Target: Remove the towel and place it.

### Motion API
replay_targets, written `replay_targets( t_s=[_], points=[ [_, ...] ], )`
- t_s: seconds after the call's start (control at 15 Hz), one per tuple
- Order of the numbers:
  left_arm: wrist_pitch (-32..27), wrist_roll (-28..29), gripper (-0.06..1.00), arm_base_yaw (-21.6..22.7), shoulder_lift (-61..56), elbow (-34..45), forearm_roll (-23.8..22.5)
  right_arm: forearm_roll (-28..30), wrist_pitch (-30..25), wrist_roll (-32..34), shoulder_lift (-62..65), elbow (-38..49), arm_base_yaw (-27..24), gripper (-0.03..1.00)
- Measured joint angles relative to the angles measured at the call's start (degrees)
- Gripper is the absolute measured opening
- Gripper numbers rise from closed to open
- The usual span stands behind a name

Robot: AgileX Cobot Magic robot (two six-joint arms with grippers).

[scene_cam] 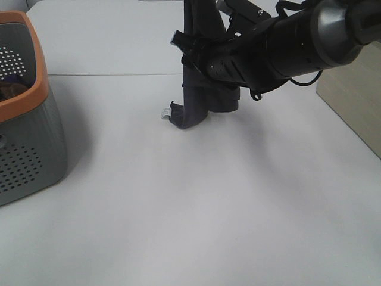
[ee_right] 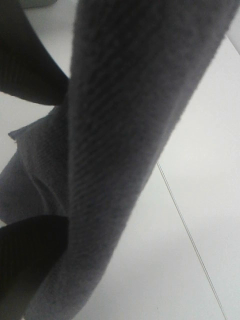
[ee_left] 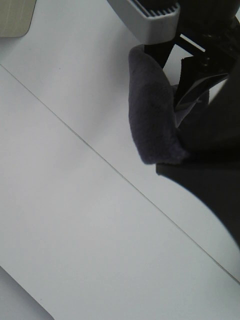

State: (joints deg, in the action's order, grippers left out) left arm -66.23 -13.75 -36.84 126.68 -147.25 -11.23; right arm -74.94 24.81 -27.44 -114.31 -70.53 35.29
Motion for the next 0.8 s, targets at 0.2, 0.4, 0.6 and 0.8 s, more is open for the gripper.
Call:
replay_targets(
  t_s=[0.2,0.4,0.6,0.8],
  points=[
    [0.0,0.0,0.0,0.0,0.0,0.0,1.09,-0.34,-0.17,-0.23,-2.29,-0.17,0.0,0.56],
    [0.0,0.0,0.0,0.0,0.0,0.0,1.26,-0.69,-0.52,-0.23,-3.84,-0.17,0.0,0.55],
    [0.0,0.0,0.0,0.0,0.0,0.0,1.32,-0.74,-0.57,-0.52,-4.01,-0.17,0.0,0.43],
    [0.17,0.0,0.0,0.0,0.0,0.0,1.32,-2.12,-4.64,-5.27,-4.01,-0.17,0.0,0.25]
  ],
)
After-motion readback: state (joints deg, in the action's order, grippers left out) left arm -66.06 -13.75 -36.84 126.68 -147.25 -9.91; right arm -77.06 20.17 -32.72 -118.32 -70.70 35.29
